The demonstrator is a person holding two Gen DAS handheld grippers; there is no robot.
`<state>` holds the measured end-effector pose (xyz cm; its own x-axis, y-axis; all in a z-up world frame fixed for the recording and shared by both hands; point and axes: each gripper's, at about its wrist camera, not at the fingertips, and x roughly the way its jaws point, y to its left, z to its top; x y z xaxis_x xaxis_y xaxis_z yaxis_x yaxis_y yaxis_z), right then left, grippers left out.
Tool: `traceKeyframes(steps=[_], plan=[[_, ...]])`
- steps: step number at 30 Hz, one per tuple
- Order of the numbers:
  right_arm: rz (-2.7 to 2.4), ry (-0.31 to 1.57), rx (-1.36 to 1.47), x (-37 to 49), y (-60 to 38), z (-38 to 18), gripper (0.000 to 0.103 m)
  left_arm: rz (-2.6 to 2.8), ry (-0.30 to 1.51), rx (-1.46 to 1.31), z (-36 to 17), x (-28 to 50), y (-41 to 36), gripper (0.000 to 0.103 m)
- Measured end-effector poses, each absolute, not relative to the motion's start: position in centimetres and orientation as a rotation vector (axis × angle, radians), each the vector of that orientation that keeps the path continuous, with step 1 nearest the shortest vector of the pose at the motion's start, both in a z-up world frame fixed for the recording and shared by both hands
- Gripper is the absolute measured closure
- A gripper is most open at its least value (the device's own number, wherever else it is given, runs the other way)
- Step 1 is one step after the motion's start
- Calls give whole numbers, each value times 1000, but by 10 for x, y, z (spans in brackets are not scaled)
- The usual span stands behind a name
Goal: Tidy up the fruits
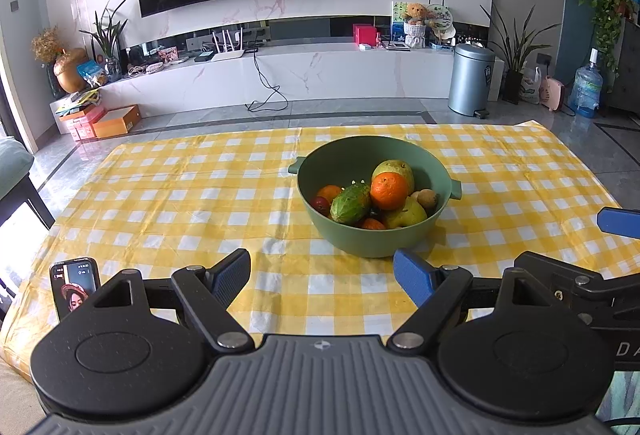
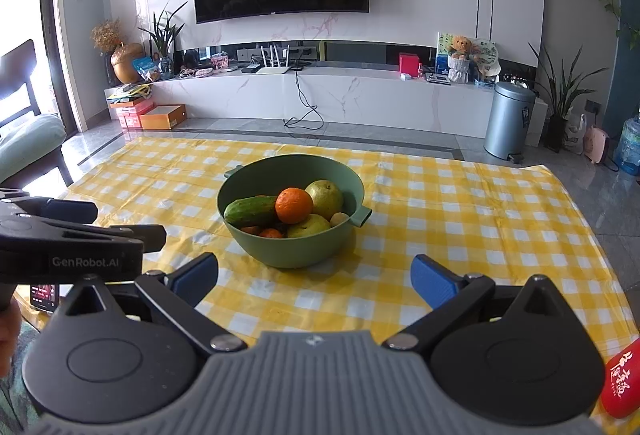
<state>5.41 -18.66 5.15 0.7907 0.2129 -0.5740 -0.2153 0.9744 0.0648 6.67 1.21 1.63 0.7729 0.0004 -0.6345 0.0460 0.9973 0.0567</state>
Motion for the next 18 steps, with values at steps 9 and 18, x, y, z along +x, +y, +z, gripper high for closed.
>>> traceKeyframes(steps=[9, 18], plan=[[232, 618, -6, 54, -186, 51, 4, -23, 688, 68, 17, 67, 12, 8], [233, 619, -5, 54, -185, 51, 4, -23, 693, 60, 15, 65, 13, 8]])
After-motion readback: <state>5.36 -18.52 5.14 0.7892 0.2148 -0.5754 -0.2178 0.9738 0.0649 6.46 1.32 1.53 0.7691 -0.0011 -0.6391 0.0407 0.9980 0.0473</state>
